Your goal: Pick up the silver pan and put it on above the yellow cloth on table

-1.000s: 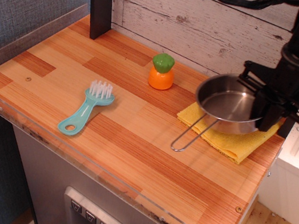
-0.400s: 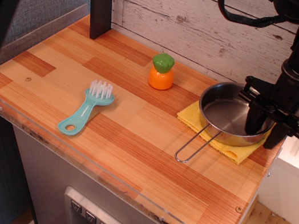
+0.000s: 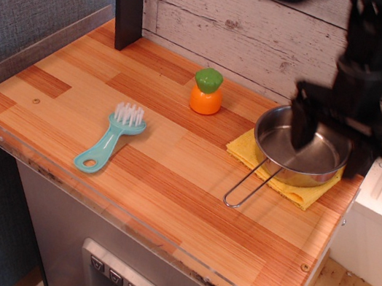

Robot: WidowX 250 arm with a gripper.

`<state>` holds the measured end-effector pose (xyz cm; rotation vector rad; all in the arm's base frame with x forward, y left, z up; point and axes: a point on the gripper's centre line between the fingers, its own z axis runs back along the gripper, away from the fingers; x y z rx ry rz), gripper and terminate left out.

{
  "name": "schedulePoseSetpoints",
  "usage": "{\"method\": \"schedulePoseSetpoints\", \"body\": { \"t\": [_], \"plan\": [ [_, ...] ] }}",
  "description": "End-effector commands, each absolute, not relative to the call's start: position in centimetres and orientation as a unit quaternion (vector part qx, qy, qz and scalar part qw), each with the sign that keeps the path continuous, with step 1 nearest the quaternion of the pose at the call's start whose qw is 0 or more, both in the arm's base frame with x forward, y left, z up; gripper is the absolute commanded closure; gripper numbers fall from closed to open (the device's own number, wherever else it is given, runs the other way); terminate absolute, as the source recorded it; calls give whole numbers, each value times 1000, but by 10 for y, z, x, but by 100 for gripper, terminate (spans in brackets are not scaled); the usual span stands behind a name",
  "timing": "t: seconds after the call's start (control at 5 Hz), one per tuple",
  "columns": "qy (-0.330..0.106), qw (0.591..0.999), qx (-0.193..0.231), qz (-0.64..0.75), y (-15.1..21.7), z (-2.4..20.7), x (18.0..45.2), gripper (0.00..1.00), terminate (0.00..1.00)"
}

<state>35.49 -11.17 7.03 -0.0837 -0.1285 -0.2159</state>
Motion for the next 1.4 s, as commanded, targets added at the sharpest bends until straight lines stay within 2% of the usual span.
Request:
{"method": "schedulePoseSetpoints", "body": {
  "t": [0.0, 0.2, 0.4, 1.0, 1.2],
  "plan": [
    [-105, 992, -44, -61, -28, 116, 311, 0, 0],
    [-77, 996, -9, -39, 5, 106, 293, 0, 0],
    [-67, 997, 14, -40, 15, 100, 285, 0, 0],
    [-42, 998, 37, -41, 15, 99, 281, 0, 0],
    [-42, 998, 37, -41, 15, 99, 281, 0, 100]
  ]
}}
